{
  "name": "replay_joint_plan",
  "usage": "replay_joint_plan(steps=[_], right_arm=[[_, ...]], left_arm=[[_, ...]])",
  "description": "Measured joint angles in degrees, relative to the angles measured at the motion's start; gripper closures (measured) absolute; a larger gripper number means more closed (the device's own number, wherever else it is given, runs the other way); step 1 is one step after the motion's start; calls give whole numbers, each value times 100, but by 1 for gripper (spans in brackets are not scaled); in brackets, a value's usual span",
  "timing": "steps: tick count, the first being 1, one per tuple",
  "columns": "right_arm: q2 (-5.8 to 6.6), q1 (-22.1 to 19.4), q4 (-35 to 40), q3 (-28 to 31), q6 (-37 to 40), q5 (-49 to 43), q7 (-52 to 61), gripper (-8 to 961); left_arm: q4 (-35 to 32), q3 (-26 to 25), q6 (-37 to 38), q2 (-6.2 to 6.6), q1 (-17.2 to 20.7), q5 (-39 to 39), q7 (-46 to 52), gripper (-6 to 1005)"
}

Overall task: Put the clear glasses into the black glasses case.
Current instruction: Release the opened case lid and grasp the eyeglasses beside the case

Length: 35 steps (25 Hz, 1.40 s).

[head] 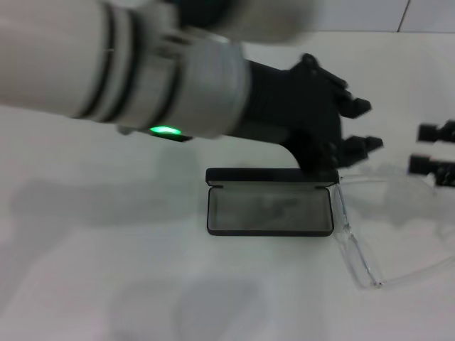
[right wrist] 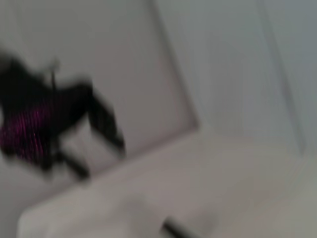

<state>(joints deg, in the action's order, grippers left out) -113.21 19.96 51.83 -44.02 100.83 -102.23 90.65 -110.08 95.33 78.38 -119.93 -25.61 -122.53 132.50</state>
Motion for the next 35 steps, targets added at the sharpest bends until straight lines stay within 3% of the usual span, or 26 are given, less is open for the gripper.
replay_joint_plan(steps=[5,10,14,18,23,27,35], right_arm=[[-91,57,1288,-762,67,-734,1989,214],[-83,507,2107,-1299,321,-1555,3868,240],[-148,925,2363,-1838,474,-2131,4924,268],[-231,1399,2649,-2704,419,-3132,5988,299],[-259,2107,2669,-3781,324,-3885,7011,316],[-293,2381,2438,-3992,133,-3931,7174,325],[-298,2686,1577,-4092,-238,-3694,7197,342]], left_arm=[[773,-1227,196,14,702,2271,-1566,631],[1377,-2143,881,17,1073,3336,-2316,654],[2004,-2390,1152,13,1137,3466,-2751,655],[2786,-2476,1385,11,1222,3710,-3574,655],[3500,-2976,1933,32,1234,3848,-4343,656],[3925,-3271,2124,51,1154,3847,-4611,656],[4253,-3307,2238,74,1105,3841,-4824,658]])
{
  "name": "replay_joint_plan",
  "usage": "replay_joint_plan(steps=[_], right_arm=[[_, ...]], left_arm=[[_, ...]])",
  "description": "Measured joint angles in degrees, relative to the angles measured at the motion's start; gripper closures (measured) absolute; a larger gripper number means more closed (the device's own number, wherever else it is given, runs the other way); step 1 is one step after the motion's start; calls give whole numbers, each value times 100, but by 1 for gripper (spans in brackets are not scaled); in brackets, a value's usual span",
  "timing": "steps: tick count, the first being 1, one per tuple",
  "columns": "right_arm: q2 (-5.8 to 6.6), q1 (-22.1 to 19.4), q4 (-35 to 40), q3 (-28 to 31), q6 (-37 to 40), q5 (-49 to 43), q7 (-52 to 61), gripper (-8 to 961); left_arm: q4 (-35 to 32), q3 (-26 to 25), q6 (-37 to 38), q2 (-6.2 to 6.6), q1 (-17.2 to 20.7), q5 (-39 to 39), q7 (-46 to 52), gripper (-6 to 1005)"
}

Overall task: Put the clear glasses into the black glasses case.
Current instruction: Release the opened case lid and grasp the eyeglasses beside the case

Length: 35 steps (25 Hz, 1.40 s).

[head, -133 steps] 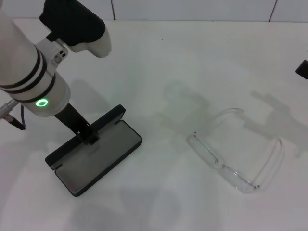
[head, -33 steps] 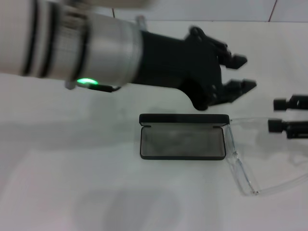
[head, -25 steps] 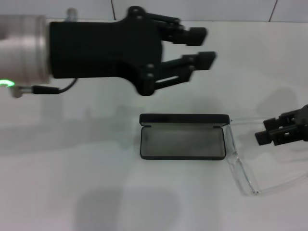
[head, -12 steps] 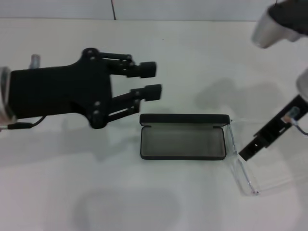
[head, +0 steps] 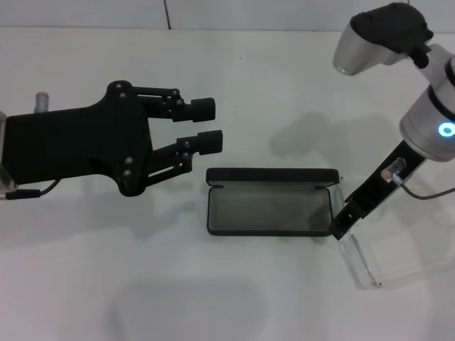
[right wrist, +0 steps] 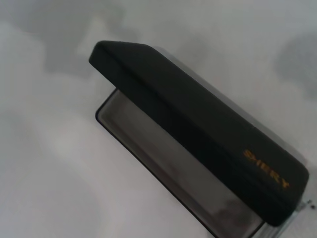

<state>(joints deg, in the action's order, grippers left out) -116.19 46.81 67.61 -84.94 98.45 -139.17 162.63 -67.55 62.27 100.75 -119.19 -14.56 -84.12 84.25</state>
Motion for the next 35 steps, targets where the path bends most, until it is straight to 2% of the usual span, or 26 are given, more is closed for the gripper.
replay_joint_plan(steps=[11,20,29,35], right_arm=[[0,305,-629,-261,-387,-12,3,366],[0,313,-827,-360,-497,-2,3,386],[0,279,-907,-379,-479,139,8,449],[0,208,-804,-598,-513,187,-90,491]], left_arm=[[59,-5,126,-11,-74,-14,-10,658],[507,-4,130,12,-253,11,-207,658],[555,-4,137,8,-205,38,-287,657],[558,-4,137,1,-190,42,-287,657]])
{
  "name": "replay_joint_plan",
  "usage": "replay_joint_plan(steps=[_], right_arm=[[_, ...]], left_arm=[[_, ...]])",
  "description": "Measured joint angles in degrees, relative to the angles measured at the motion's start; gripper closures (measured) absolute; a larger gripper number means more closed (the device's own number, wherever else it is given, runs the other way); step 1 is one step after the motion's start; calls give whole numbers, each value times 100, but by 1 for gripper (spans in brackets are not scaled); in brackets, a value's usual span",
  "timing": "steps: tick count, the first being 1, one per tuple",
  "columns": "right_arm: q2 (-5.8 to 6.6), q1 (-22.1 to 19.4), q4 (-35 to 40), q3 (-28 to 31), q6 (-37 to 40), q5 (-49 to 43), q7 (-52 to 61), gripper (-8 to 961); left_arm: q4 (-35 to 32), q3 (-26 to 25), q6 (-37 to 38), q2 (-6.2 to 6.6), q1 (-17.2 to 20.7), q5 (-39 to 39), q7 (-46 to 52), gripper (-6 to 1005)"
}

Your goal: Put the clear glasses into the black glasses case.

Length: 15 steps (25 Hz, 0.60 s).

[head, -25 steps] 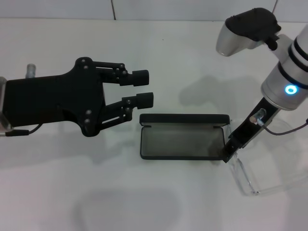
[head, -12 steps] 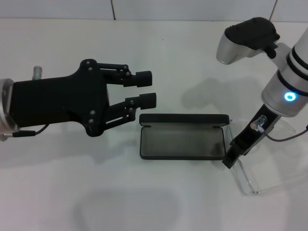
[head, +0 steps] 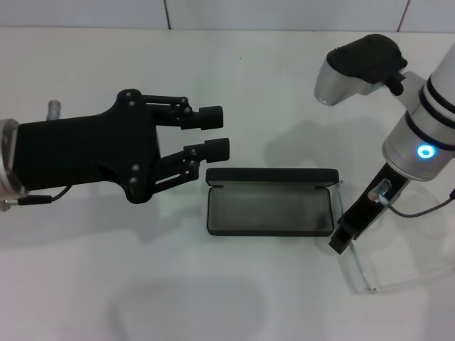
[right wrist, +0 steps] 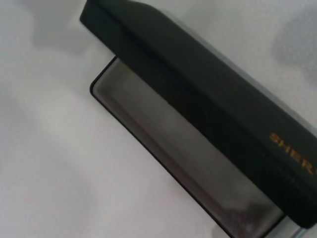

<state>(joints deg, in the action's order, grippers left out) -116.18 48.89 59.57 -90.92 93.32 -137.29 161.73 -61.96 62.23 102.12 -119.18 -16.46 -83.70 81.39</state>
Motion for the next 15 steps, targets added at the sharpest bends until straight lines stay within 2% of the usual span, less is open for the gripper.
replay_joint_plan(steps=[8,15], right_arm=[[23,-149,56,-35,-11,18,-251,614],[49,-406,621,-18,318,-47,-270,698]], left_arm=[[2,-34,54,6,69,48,0,657],[268,-476,409,-18,91,74,-6,658]])
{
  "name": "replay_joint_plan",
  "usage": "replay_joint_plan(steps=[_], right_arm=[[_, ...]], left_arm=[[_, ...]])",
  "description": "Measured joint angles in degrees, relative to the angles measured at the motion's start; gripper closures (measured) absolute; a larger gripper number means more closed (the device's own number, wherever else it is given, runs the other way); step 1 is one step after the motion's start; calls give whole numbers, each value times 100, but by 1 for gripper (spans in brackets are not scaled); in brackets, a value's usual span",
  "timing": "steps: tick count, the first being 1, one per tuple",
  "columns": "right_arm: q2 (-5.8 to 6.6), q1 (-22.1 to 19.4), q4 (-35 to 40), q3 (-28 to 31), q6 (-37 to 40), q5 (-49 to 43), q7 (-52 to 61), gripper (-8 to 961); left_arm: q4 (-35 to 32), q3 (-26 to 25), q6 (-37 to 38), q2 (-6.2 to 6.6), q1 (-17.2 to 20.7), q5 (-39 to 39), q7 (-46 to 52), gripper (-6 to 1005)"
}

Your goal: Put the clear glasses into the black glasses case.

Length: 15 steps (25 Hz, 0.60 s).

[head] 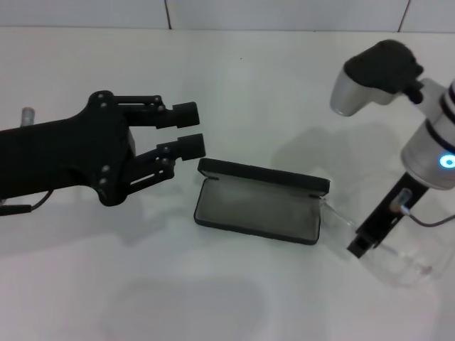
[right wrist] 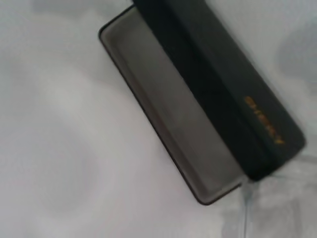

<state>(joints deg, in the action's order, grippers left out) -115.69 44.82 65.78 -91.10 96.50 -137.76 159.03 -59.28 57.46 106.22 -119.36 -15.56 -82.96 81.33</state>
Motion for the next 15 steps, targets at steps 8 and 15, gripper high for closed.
replay_joint_plan(steps=[8,15], right_arm=[[33,-675,981,743,479,-257,-282,788],[28,-1133,1735,1720,963,-325,-758,825]], left_arm=[[82,-34,117,-11,46,184,4,659],[131,-39,189,-15,219,512,8,667]])
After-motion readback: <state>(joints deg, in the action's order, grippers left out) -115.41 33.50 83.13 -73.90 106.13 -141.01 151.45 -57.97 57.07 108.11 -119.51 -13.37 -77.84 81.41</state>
